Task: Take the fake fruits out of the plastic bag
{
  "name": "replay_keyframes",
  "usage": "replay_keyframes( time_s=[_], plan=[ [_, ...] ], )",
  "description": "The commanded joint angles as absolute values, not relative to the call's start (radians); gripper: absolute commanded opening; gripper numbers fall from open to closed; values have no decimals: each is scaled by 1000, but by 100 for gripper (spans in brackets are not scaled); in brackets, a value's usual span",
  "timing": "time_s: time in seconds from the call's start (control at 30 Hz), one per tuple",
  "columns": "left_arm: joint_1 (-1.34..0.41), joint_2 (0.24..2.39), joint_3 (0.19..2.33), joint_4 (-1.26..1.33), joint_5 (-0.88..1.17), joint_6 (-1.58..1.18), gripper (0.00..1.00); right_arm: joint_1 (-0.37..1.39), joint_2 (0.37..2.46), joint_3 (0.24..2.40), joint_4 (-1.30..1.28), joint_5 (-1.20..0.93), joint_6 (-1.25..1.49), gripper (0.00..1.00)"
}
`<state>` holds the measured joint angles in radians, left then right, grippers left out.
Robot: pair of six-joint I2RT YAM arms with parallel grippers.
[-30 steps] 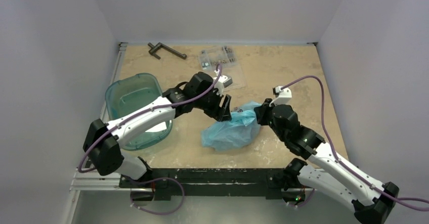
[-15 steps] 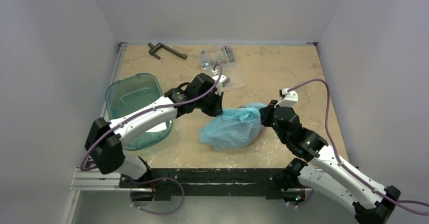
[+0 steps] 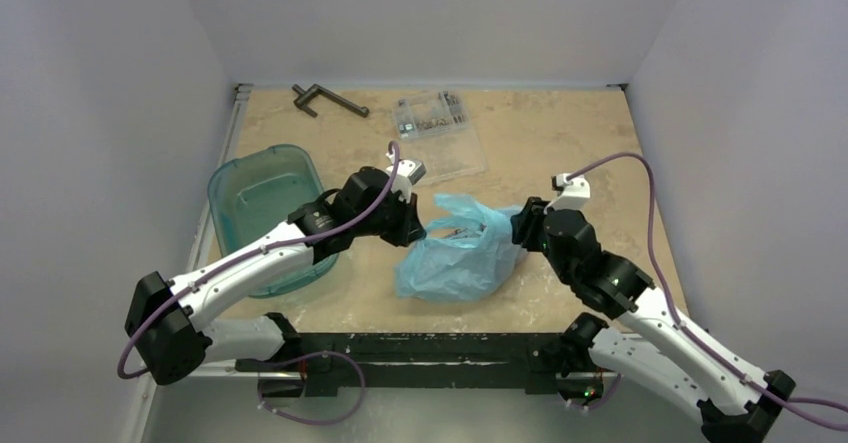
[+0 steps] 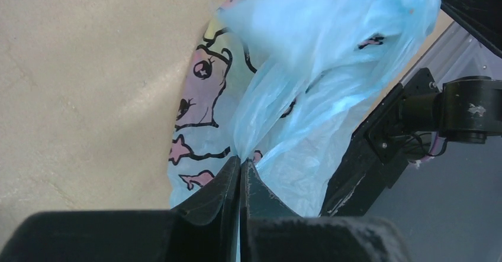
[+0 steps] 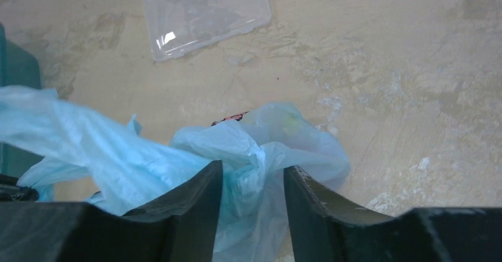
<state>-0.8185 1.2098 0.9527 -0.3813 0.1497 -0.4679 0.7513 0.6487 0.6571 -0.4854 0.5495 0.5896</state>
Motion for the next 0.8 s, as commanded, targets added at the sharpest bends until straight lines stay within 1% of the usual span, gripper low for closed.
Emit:
replay_keyframes(
  time_s=[0.0, 0.03, 0.13, 0.23, 0.33, 0.37, 0.43, 0.53, 0.6, 0.67, 0.77],
  plan=[
    [-812, 1202, 947, -320, 211, -508, 0, 749, 680, 785, -442, 408, 455, 52],
    [-811, 1201, 948, -319, 217, -510, 0, 748, 691, 803, -445, 375, 436, 60],
    [-811, 1199, 953, -319, 228, -512, 0, 749, 727, 857, -458, 284, 362, 73],
    [-812, 1192, 956, -321, 233, -518, 0, 749, 761, 874, -414, 133, 256, 79],
    [-812, 1191, 966, -331, 238, -516, 0, 749, 812, 888, -379, -26, 184, 82],
    [-812, 1191, 967, -335, 240, -515, 0, 749, 832, 898, -381, -69, 166, 85],
    [-812, 1192, 971, -339, 242, -514, 0, 752, 868, 915, -378, -107, 142, 98],
    [-812, 1191, 974, -342, 239, -513, 0, 756, 874, 910, -347, -81, 145, 99],
    [-812, 1192, 976, -345, 232, -517, 0, 755, 878, 935, -373, -32, 176, 99],
    [-812, 1192, 982, -351, 227, -519, 0, 756, 883, 989, -458, 62, 231, 99],
    [-811, 1189, 994, -351, 219, -523, 0, 756, 853, 1051, -612, 130, 242, 99]
  ],
)
